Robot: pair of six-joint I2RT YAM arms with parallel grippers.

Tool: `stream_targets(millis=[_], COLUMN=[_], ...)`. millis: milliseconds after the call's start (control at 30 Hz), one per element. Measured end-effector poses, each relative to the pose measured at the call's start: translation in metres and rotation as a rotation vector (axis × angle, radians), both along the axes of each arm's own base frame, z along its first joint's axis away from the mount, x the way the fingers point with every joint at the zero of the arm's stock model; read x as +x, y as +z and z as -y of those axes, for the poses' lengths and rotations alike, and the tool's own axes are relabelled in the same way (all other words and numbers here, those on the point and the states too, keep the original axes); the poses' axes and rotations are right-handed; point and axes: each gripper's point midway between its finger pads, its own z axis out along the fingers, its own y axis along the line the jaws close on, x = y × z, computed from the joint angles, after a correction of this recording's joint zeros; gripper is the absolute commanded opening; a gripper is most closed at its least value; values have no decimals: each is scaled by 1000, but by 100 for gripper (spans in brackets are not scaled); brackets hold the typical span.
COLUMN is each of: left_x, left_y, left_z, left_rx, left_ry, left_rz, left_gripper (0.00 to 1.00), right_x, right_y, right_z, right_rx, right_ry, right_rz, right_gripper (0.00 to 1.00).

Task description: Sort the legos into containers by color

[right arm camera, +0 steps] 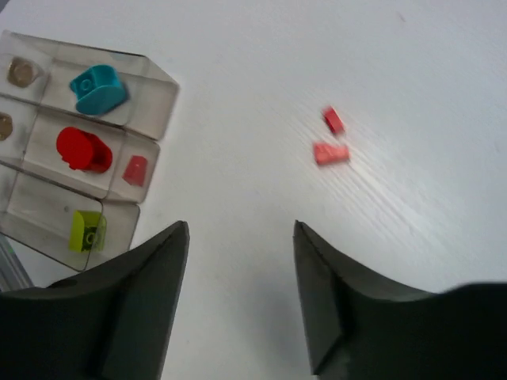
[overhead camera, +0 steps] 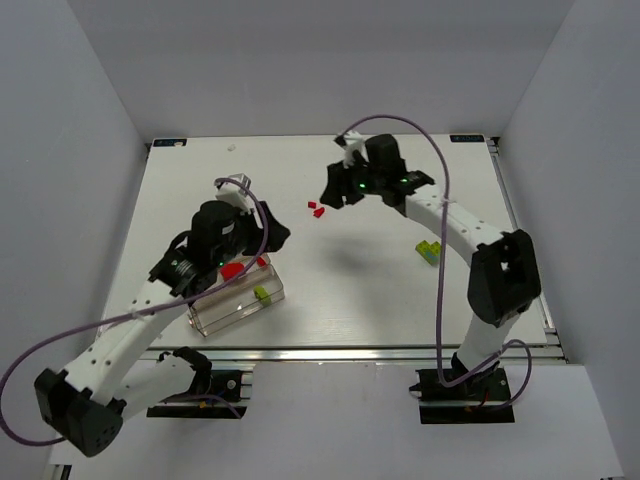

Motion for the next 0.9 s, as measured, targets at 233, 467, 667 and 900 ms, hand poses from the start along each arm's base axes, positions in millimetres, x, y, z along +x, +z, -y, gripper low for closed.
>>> stream_targets(millis=[233,467,667,900], left_x=[53,104,156,177], left_y=[-53,-125,-152,-185], left_z=[58,84,99,94], left_rx=[-28,64,192,332], left_ry=[-87,-95,-91,-79], left_rz=[-216,-398,-409,-439], left_gripper=[84,70,42,60], right_x=[11,7,9,-1], right_y=[-9,35,43,42], right_z=[114,189,231,243], right_rx=[29,178,239,272], right_ry=[-229,-344,-382,-355], right_rz=[-101,-37,-35,-42], right_gripper=[79,5,4,4])
